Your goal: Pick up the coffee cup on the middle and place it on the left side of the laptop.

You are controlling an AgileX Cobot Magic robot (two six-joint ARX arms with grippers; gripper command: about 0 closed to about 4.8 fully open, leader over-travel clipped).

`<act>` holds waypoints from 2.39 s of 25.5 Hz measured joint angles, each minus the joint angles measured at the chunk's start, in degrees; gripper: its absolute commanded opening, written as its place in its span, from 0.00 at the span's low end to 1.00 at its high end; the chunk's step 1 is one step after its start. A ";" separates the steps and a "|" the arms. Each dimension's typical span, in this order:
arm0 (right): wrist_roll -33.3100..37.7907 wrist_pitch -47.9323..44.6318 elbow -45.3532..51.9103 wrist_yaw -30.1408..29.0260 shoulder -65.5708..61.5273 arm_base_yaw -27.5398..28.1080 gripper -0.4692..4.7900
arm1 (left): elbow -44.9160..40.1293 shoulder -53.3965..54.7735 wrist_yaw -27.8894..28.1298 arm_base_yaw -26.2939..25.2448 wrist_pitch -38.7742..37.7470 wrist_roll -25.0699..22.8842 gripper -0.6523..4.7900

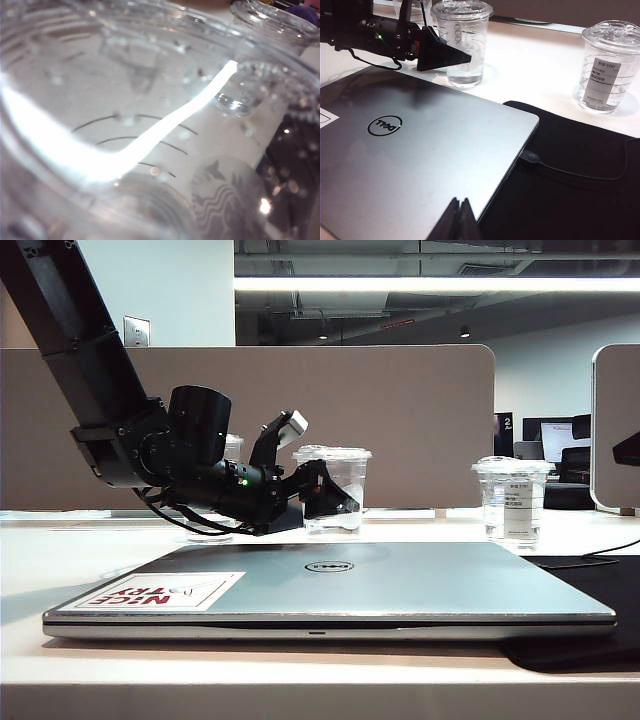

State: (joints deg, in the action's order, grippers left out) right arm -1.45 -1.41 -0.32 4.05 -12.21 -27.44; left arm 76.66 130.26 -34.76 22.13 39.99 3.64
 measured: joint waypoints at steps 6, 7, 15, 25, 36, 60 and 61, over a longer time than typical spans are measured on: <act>0.00 0.00 0.02 0.00 0.00 0.00 0.08 | 0.13 0.00 0.00 0.00 0.50 -0.02 0.83; 0.00 0.00 0.00 0.02 0.00 0.00 0.08 | 0.13 0.00 0.00 0.00 0.55 -0.17 0.83; 0.00 0.00 0.00 0.00 0.00 0.00 0.08 | 0.11 -0.61 -3.04 -0.02 0.76 -0.15 0.83; 0.00 -0.02 0.00 0.00 0.00 0.00 0.08 | -1.49 -4.92 -4.24 -0.96 1.18 -0.22 0.83; 0.00 0.00 0.00 0.02 0.00 0.00 0.08 | -32.87 -27.87 -1.64 -8.13 17.14 -1.49 0.83; 0.00 0.00 0.00 0.24 1.09 -16.61 0.08 | -66.90 -39.47 19.37 -14.78 35.78 -3.78 0.82; 0.02 0.00 0.02 0.26 0.76 -17.11 0.08 | -66.90 -38.60 19.39 -14.78 35.67 -3.98 0.82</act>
State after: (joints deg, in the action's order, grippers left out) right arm -1.43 -1.41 -0.30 4.32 -11.44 -44.56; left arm 9.76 91.66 -15.38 7.35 75.66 -0.34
